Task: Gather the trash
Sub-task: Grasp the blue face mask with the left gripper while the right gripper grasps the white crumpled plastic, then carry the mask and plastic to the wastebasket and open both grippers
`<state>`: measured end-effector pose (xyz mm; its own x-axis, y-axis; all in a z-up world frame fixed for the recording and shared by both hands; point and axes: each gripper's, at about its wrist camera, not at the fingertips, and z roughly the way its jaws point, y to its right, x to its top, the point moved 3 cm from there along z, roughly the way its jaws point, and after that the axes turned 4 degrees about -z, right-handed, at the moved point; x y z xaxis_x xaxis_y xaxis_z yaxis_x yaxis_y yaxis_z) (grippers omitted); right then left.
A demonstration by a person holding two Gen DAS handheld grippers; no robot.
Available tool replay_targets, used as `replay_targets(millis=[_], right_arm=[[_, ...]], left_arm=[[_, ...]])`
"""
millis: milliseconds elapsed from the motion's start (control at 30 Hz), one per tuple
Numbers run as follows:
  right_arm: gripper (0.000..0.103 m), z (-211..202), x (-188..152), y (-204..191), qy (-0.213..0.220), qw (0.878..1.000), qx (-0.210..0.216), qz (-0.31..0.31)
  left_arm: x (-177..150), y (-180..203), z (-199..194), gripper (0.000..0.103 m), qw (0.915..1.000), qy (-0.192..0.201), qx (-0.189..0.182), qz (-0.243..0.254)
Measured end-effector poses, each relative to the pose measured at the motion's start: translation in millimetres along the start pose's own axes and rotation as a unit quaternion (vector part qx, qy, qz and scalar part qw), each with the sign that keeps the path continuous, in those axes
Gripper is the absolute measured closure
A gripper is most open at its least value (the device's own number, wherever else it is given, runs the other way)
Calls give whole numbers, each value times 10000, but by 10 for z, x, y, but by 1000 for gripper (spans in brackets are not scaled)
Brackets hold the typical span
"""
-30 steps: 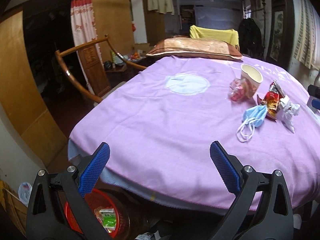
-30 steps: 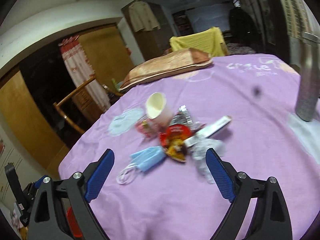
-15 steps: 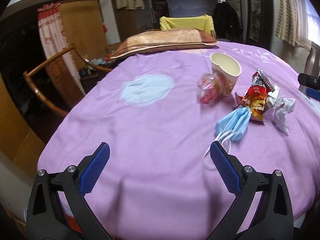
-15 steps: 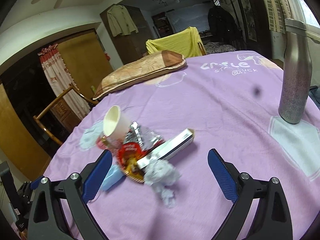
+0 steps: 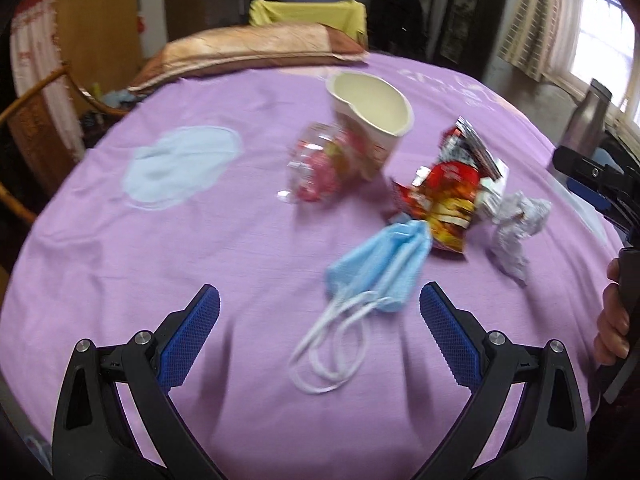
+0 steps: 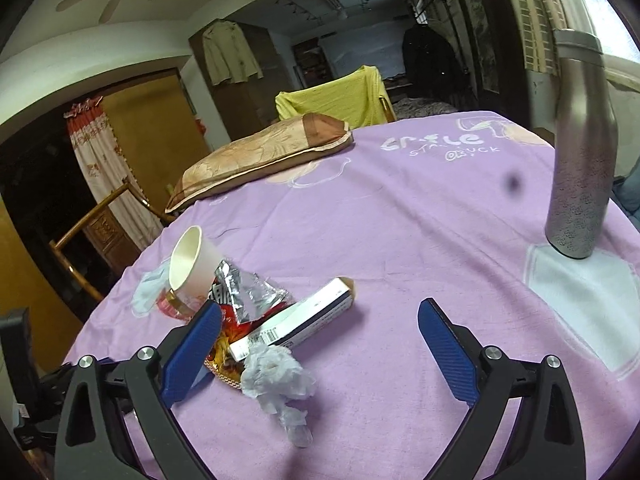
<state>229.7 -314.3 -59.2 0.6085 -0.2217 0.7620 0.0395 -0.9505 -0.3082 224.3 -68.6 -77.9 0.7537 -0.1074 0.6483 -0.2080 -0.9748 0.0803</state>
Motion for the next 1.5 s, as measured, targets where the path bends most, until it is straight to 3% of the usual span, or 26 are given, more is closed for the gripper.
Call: replay_targets(millis=[333, 400, 500, 567, 633, 667, 700, 733, 767, 800, 1033, 1267, 1500], right_arm=[[5, 94, -56, -124, -278, 9988, -200, -364], [5, 139, -78, -128, -405, 9982, -214, -376], [5, 212, -127, -168, -660, 9969, -40, -435], [5, 306, -182, -222, -959, 9938, 24, -553], [6, 348, -201, -258, -1067, 9923, 64, -618], [10, 338, -199, -267, -1034, 9927, 166, -605], [30, 335, -205, -264, -1038, 9926, 231, -588], [59, 366, -225, -256, -1150, 9914, 347, -527], [73, 401, -259, -248, -1288, 9895, 461, -463], [80, 433, -290, -246, -1419, 9873, 611, -383], [81, 60, -173, -398, -538, 9932, 902, -501], [81, -164, -27, -735, -234, 9884, 1256, -823], [81, -289, -34, -1253, -255, 9761, 1832, -1141]], left_arm=[[192, 327, 462, 8, 9970, -651, -332, 237], [211, 344, 498, 31, 9964, -693, -435, 220], [206, 332, 452, 53, 9969, -561, -493, 248], [197, 292, 381, 65, 9969, -465, -595, 201], [190, 222, 303, 68, 9976, -353, -583, 101], [192, 193, 270, 69, 9978, -316, -579, 62], [192, 154, 233, 69, 9980, -276, -568, 9], [191, 102, 185, 69, 9983, -230, -540, -60], [191, 59, 142, 70, 9985, -192, -507, -106], [192, 16, 99, 70, 9987, -150, -466, -146], [111, -281, -284, 71, 9986, 204, -215, -442], [-55, -814, -723, 71, 9927, 488, 173, -1088], [-427, -1386, -1227, 71, 9798, 720, 691, -1735]])
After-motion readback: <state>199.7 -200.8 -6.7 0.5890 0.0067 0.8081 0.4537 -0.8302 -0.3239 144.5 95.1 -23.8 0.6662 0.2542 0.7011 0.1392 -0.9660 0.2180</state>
